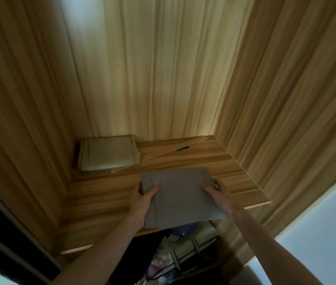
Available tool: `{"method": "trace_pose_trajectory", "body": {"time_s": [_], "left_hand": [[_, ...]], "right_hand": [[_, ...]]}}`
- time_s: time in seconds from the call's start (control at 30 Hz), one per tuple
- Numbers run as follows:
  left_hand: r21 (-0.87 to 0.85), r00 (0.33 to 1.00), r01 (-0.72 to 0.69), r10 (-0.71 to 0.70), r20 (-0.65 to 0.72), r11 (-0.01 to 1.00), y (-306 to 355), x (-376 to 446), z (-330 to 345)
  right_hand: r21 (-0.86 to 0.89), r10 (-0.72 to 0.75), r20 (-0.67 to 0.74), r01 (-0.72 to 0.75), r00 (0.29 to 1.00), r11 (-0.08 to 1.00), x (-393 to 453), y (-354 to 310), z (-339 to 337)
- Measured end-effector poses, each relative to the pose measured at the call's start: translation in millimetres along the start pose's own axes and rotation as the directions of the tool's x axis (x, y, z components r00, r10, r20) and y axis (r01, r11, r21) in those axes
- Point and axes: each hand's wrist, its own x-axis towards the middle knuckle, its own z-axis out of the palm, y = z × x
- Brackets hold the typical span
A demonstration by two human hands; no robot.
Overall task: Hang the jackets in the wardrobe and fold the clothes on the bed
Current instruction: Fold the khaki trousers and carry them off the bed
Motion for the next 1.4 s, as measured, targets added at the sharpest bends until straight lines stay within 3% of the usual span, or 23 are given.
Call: {"method": "trace_pose_trajectory", "body": {"time_s": [0.17, 0.37, 0.47, 0.5, 0.6, 0.67, 0.73, 0.8, 0.97, 1.07, 1.13, 1.27, 1.4], "left_hand": [[0.088, 0.993, -0.079, 0.086, -0.081, 0.993, -6.2, 31.5, 6.2], [0.223, 0.992, -0.026, 0.053, -0.119, 0.974, -28.4, 56.9, 8.0], [0.391, 0.982, -0.098, 0.152, -0.11, 0.915, -38.6, 60.4, 4.6], [0.528, 0.969, -0.113, 0.211, -0.13, 0.842, -41.1, 60.3, 3.5], [0.867, 0.901, -0.104, 0.416, -0.126, 0.488, -47.7, 49.7, 4.3], [0.922, 0.853, -0.243, 0.518, 0.055, 0.302, -54.5, 44.2, 5.6], [0.928, 0.825, -0.351, 0.51, 0.245, 0.123, -63.1, 43.8, 4.1], [0.931, 0.835, -0.364, 0.454, 0.311, 0.033, -69.6, 43.9, 0.3], [0.929, 0.839, -0.368, 0.413, 0.354, -0.047, -66.0, 39.4, -5.9], [0.921, 0.85, -0.39, 0.391, 0.354, 0.014, -48.6, 30.2, -8.3], [0.901, 0.82, -0.429, 0.444, 0.361, 0.062, -35.1, 16.9, -9.5], [0.835, 0.729, -0.546, 0.533, 0.43, 0.072, -10.7, -12.0, -16.5], [0.768, 0.658, -0.638, 0.558, 0.506, 0.055, 18.2, -37.4, -23.1]], "right_hand": [[-0.096, -0.175, 0.012, 0.175, 0.985, 0.98, 42.4, 6.1, 13.8], [-0.201, -0.13, 0.061, 0.14, 0.99, 0.97, 68.8, 22.0, 30.2], [-0.286, -0.13, 0.025, 0.132, 0.991, 0.949, 78.7, 36.4, 33.1], [-0.339, -0.148, 0.009, 0.142, 0.989, 0.93, 81.8, 41.5, 33.4], [-0.545, -0.331, -0.049, 0.252, 0.943, 0.8, 83.1, 57.8, 38.7], [-0.625, -0.478, -0.007, 0.369, 0.879, 0.688, 78.1, 65.4, 43.6], [-0.691, -0.527, 0.11, 0.446, 0.843, 0.569, 72.9, 74.2, 46.7], [-0.7, -0.517, 0.159, 0.465, 0.841, 0.541, 70.3, 83.6, 46.9], [-0.688, -0.53, 0.123, 0.457, 0.839, 0.564, 65.3, 87.0, 47.2], [-0.679, -0.481, 0.127, 0.429, 0.868, 0.596, 56.2, 74.0, 47.0], [-0.632, -0.517, 0.062, 0.435, 0.854, 0.642, 45.5, 65.5, 46.1], [-0.562, -0.67, -0.104, 0.512, 0.735, 0.649, 7.5, 48.7, 51.9], [-0.538, -0.73, -0.218, 0.544, 0.648, 0.644, -43.8, 28.5, 60.9]]}}
